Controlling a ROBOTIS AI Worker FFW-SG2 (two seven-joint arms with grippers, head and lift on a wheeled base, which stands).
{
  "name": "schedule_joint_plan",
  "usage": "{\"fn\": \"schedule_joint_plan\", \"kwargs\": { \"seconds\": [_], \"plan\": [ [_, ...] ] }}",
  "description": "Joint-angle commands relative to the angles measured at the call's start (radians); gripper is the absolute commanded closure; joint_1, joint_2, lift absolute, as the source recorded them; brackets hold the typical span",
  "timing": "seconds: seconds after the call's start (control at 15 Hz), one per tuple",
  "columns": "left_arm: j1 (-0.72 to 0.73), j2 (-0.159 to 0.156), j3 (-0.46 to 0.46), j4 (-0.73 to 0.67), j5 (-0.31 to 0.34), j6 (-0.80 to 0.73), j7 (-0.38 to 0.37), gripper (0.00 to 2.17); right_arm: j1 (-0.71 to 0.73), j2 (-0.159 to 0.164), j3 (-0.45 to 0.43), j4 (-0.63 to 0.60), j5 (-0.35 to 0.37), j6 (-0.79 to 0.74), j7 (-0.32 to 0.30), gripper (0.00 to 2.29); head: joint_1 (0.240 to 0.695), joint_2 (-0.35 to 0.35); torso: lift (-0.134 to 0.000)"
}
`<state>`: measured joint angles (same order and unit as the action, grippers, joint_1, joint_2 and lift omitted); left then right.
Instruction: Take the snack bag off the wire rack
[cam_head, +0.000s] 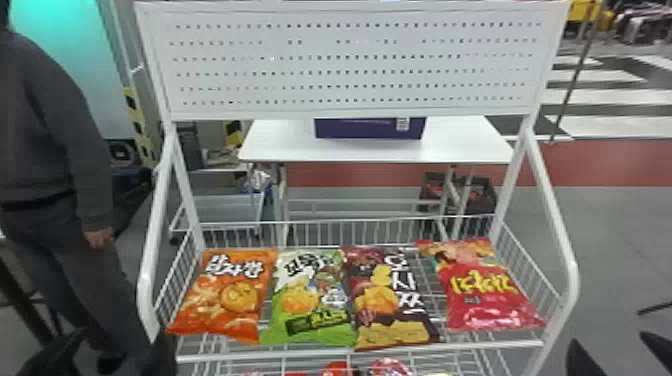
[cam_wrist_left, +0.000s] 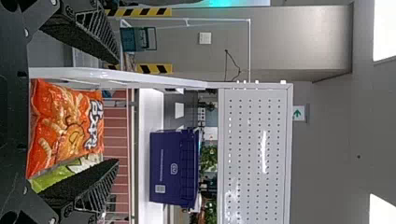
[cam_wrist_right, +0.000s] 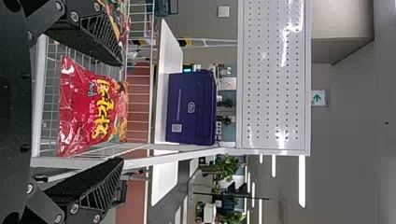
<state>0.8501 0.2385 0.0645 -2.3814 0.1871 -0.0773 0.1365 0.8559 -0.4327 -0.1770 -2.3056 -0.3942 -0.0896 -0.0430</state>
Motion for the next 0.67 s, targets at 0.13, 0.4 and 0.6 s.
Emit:
{"fn": "schedule_joint_plan", "kwargs": {
  "seconds": [0.13,0.4,0.6],
  "plan": [
    [0.001,-0.001,0.000,0.001,0.000,0.000,0.000,0.14,0.000,0.005,0.001,0.000,0.000,0.000,0.000,0.17,0.499,0.000,0.000],
    [0.001,0.001,0.000,-0.001,0.000,0.000,0.000,0.14,0.000,0.006,0.001,-0.002,0.000,0.000,0.000,0.17,0.499,0.000,0.000],
    [0.015,-0.001,-0.002,-0.010,-0.002,-0.009,0.000,0.14,-0.015,0.008,0.011,0.008,0.000,0.012,0.000,0.17,0.499,0.000,0.000]
  ]
}}
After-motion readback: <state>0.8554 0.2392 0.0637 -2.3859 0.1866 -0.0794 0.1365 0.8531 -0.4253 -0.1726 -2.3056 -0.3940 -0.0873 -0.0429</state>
